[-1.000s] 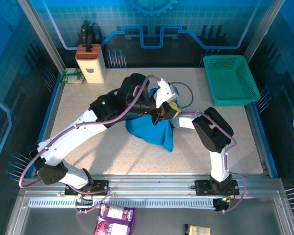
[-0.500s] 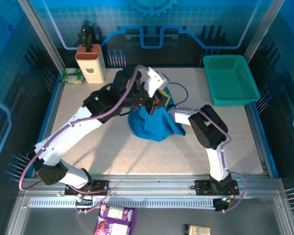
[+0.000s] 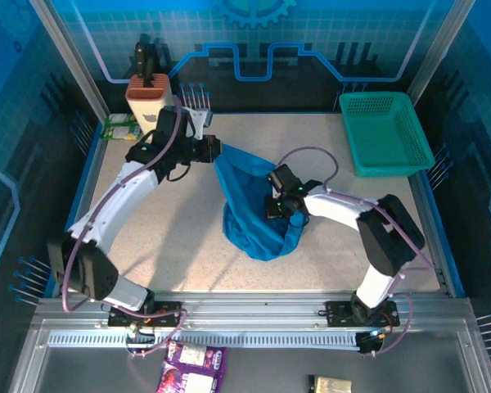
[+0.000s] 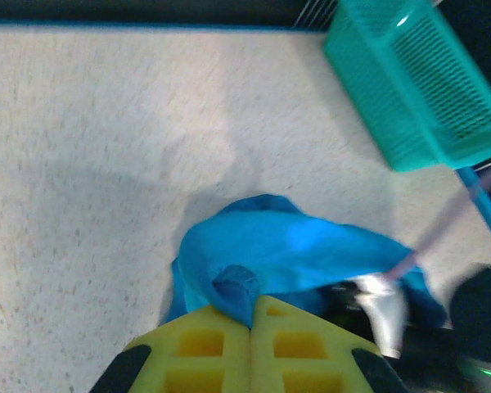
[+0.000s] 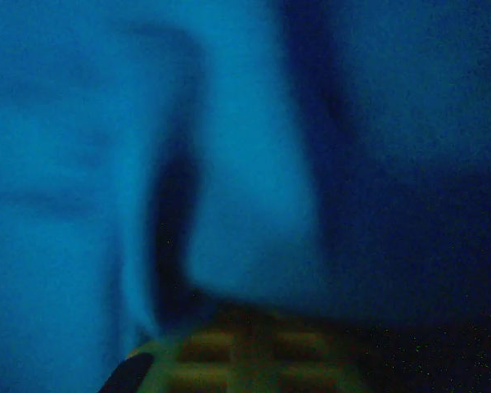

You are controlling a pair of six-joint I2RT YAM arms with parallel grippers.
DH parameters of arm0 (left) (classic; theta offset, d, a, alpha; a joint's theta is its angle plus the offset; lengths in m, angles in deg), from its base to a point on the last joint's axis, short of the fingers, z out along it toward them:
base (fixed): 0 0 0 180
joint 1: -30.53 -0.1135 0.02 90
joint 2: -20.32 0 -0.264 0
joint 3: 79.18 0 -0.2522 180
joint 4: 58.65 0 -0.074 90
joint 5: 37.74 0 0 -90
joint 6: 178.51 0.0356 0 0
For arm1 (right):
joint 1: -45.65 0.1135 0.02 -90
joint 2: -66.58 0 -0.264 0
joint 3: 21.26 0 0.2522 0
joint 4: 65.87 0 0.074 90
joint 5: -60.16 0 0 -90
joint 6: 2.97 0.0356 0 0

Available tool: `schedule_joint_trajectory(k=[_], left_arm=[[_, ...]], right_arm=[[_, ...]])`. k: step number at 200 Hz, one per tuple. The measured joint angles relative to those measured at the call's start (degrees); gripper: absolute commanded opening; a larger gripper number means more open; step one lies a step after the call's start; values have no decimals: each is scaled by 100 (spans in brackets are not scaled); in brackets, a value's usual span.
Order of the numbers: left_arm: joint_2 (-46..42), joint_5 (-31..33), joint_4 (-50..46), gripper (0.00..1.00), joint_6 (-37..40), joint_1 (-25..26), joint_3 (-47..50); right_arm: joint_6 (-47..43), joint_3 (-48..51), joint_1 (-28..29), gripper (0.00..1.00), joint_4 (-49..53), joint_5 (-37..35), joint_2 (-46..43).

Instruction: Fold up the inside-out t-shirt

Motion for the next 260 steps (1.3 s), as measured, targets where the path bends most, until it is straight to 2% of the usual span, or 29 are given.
schedule_joint_trajectory(k=[40,89,115,141,181,209,260], left_arm=[[1139,-282,483,0,-286,-208,175],[1821,-535,1029,0,-586,-570,507],[1827,-710,1408,0,-785,-852,942],[1727,-876,1799,0,-1060,-1290,1585],[1303,-1001,2013,0,-1274,-1829,2131],[946,-1132,2190,0,-1370,-1823,2273],[614,-1226,2225,2,-1357,-1786,2367]], right_arm=[[-107,-442,57,0,404,892,-1106],[-120,-1130,79,0,619,1147,-2009],[-125,-1344,68,0,671,935,-2424],[-170,-1545,-33,0,968,199,-2850],[-210,-1469,-737,0,1478,-730,-3486],[-210,-1220,-1093,0,1624,-811,-3565],[-232,-1086,-1106,0,1650,-446,-3036]])
